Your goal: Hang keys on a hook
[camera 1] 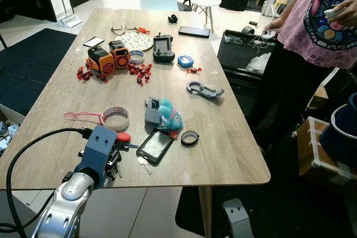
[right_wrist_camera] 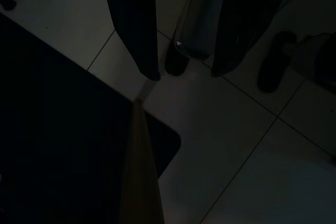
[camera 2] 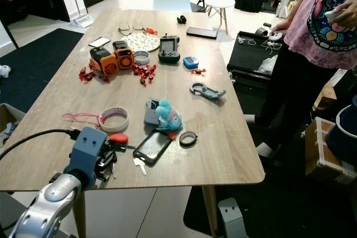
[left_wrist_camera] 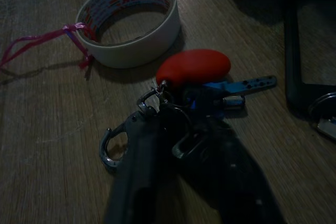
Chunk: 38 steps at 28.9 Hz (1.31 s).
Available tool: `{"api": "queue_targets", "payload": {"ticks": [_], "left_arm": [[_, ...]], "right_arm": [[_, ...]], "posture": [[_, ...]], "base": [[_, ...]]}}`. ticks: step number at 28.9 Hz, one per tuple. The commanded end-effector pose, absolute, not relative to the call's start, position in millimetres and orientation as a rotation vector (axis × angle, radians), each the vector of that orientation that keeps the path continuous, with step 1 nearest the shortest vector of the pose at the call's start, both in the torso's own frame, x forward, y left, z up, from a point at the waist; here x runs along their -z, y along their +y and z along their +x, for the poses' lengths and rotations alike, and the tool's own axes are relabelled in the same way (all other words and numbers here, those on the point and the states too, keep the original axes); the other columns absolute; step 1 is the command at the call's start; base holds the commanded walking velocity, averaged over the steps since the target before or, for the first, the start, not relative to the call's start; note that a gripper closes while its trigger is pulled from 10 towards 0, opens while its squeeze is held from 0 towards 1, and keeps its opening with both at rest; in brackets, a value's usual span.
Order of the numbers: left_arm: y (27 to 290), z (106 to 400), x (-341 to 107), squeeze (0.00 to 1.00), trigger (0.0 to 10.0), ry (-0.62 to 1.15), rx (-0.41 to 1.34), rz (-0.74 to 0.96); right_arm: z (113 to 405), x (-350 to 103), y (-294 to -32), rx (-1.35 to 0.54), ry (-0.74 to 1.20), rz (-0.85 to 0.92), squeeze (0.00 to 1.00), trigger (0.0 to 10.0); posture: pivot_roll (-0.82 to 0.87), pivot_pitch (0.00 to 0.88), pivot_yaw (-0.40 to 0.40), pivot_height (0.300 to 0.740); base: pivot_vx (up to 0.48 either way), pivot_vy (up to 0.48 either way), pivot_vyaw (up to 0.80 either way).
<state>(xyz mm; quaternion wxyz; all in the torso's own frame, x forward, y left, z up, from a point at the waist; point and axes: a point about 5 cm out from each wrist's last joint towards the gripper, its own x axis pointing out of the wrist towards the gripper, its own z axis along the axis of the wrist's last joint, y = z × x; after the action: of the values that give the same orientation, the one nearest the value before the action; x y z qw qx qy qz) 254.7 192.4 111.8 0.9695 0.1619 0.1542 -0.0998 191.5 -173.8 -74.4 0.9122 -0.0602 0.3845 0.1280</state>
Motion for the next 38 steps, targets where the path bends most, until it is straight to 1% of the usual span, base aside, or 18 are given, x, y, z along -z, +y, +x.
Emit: {"api": "queue_targets", "payload": {"ticks": [1, 12, 13, 19, 22, 23, 25, 29, 30, 32, 34, 37, 38], "left_arm": [[192, 251, -106, 0.0, 0.0, 0.346, 0.216, 0.339], [193, 252, -110, 0.0, 0.0, 0.333, 0.205, 0.341], [195, 255, -115, 0.0, 0.0, 0.305, 0.194, 0.342], [197, 257, -122, 0.0, 0.0, 0.265, 0.19, 0.322], [197, 263, -139, 0.0, 0.0, 0.171, 0.215, 0.224], [197, 263, -139, 0.0, 0.0, 0.171, 0.215, 0.224], [195, 265, -151, 0.0, 0.0, 0.092, 0.252, 0.165], [195, 265, -155, 0.0, 0.0, 0.065, 0.273, 0.153], [192, 265, -166, 0.0, 0.0, -0.005, 0.322, 0.129], [191, 265, -171, 0.0, 0.0, -0.038, 0.335, 0.115], [193, 267, -177, 0.0, 0.0, -0.07, 0.325, 0.121], [194, 268, -178, 0.0, 0.0, -0.07, 0.312, 0.133], [196, 268, -174, 0.0, 0.0, -0.037, 0.337, 0.225]], "right_arm": [[187, 77, -175, -0.263, 0.809, -0.125, 0.0, 10.0], [186, 77, -175, -0.261, 0.81, -0.124, 0.0, 10.0], [186, 77, -175, -0.26, 0.811, -0.124, 0.0, 10.0], [186, 77, -175, -0.258, 0.811, -0.124, 0.0, 10.0], [187, 77, -175, -0.256, 0.81, -0.124, 0.0, 10.0], [187, 77, -175, -0.256, 0.81, -0.124, 0.0, 10.0], [187, 77, -175, -0.256, 0.809, -0.124, 0.0, 10.0], [187, 77, -175, -0.255, 0.809, -0.124, 0.0, 10.0], [188, 77, -175, -0.254, 0.808, -0.123, 0.0, 10.0], [188, 76, -175, -0.253, 0.807, -0.122, 0.0, 10.0], [188, 76, -175, -0.252, 0.807, -0.122, 0.0, 10.0], [188, 76, -175, -0.252, 0.807, -0.123, 0.0, 10.0], [188, 76, -175, -0.252, 0.807, -0.122, 0.0, 10.0]], "posture": [[0.08, 0.077, -0.059, 0.74], [0.08, 0.078, -0.056, 0.74], [0.08, 0.078, -0.056, 0.74], [0.08, 0.08, -0.056, 0.74], [0.08, 0.08, -0.056, 0.74], [0.08, 0.08, -0.056, 0.74], [0.08, 0.079, -0.056, 0.74], [0.08, 0.079, -0.056, 0.74], [0.08, 0.079, -0.055, 0.74], [0.08, 0.079, -0.055, 0.74], [0.08, 0.078, -0.055, 0.74], [0.08, 0.078, -0.055, 0.74], [0.08, 0.079, -0.055, 0.74]], "base": [[0.0, 0.0, 0.0], [0.0, 0.0, 0.0], [0.0, 0.0, 0.0], [0.0, 0.0, 0.0], [0.0, 0.0, 0.0], [0.0, 0.0, 0.0], [0.0, 0.0, 0.0], [0.0, 0.0, 0.0], [0.0, 0.0, 0.0], [0.0, 0.0, 0.0], [0.0, 0.0, 0.0], [0.0, 0.0, 0.0], [0.0, 0.0, 0.0]]}}
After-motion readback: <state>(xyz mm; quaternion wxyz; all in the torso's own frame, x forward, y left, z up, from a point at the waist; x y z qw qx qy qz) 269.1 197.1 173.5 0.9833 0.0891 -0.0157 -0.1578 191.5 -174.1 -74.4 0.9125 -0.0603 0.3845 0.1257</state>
